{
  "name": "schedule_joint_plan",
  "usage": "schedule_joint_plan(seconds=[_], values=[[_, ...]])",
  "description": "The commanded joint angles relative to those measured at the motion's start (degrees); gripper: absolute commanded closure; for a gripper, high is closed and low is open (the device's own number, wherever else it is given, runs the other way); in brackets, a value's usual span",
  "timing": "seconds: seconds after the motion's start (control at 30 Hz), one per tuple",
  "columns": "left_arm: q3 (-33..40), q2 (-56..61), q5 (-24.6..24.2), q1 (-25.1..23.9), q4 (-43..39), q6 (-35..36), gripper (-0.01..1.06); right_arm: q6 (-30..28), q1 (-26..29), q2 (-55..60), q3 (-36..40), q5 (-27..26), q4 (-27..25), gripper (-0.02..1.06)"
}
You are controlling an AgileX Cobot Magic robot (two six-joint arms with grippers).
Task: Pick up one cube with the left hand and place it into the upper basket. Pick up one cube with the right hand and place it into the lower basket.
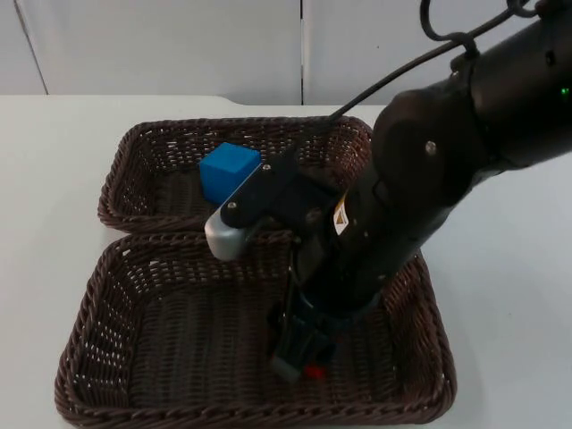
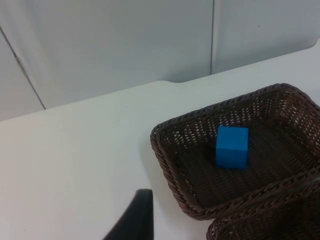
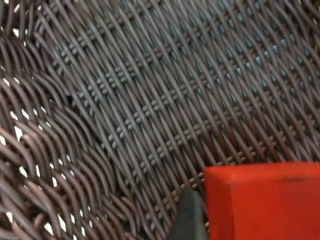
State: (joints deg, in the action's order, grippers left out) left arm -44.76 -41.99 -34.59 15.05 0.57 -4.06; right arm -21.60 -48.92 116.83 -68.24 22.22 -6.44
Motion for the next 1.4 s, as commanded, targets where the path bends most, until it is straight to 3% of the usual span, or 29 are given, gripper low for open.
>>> schedule_joint_plan(seconds=[0.0,0.5,0.8,1.37], values=[[0.3,0.2,0.5,0.4,0.1,0.4,0.0,0.1,-0.4,-0.1,0.0,-0.9,-0.3,0.36],[0.3,0.2,0.5,0.4,0.1,0.4,0.0,0.1,-0.4,-3.4,-0.1,1.5,-0.2,0.36],[0.3,0.2,0.5,0.4,0.1,0.4,0.0,0.1,-0.4,-14.3,-0.1,6.1,-0.2,0.36],[0.3,0.7,0.5,0.4,0.9,0.4,0.0,3.2,-0.4,-29.9,-0.1,9.7,-0.2,0.36]])
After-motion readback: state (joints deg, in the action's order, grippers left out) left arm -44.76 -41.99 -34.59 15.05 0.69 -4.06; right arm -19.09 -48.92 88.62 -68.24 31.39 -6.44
